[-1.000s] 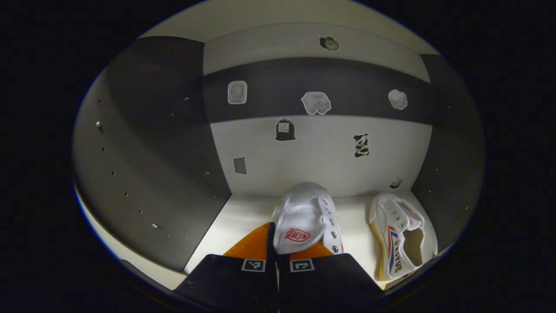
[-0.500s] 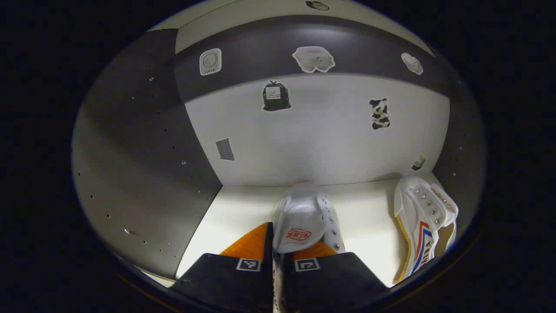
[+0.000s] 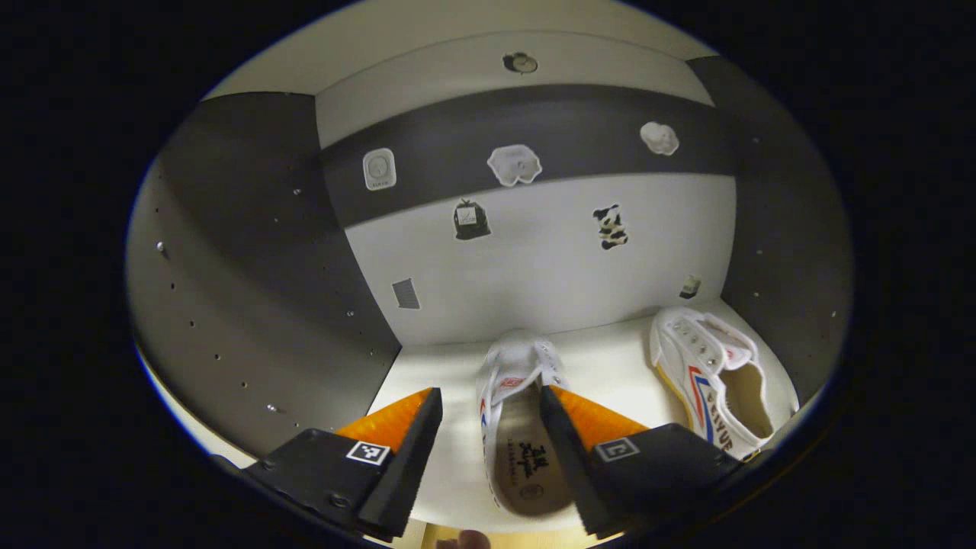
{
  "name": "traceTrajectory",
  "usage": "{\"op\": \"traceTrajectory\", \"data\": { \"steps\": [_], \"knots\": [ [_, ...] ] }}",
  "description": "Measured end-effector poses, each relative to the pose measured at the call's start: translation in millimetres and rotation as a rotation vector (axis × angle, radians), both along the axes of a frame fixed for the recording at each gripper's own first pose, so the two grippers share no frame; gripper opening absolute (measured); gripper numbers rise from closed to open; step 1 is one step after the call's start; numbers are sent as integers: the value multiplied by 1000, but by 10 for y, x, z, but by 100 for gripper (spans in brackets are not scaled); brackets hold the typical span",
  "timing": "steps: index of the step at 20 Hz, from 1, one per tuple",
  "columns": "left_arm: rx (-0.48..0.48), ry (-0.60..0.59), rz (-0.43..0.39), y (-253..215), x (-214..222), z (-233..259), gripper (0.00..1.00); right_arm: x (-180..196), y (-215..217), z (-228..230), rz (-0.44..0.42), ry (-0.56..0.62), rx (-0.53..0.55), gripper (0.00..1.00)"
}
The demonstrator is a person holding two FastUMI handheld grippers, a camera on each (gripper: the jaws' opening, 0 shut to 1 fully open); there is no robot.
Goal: Grab one shoe with the right hand and put it into the shoe cabinet, grab the other shoe with the left hand and put it into the shoe cabinet; then close the right door with the right hand and the left door with the left hand.
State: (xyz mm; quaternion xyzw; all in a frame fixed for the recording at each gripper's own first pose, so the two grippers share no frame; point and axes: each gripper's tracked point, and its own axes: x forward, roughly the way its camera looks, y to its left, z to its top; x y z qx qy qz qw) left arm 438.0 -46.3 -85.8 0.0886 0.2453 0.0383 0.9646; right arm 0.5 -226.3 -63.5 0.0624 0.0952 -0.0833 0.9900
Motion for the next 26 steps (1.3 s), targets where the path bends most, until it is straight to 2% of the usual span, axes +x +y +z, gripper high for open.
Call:
{"op": "traceTrajectory", "data": {
  "steps": [3,10,16,17,18,22,26],
  "knots": [
    [-17,-62,-38,-118,-347,226,90,-70,56,50,15,-12,0,98],
    [-102,-258,-131,-384,-1520,919,90,-134,137,182,31,-35,5,98],
    [-170,-378,-120,-195,-2672,1228,92,-54,211,323,54,-56,7,98],
    [-178,-383,-123,-170,-2833,1243,96,-41,213,352,59,-62,6,98],
    [-177,-388,-125,-128,-2983,1244,93,-8,219,383,65,-69,2,98],
    [-155,-422,-80,79,-3480,1251,93,149,252,534,81,-104,-24,98],
    [-200,-421,-74,149,-3814,1194,94,363,121,707,61,-143,-52,98]
  ]
}}
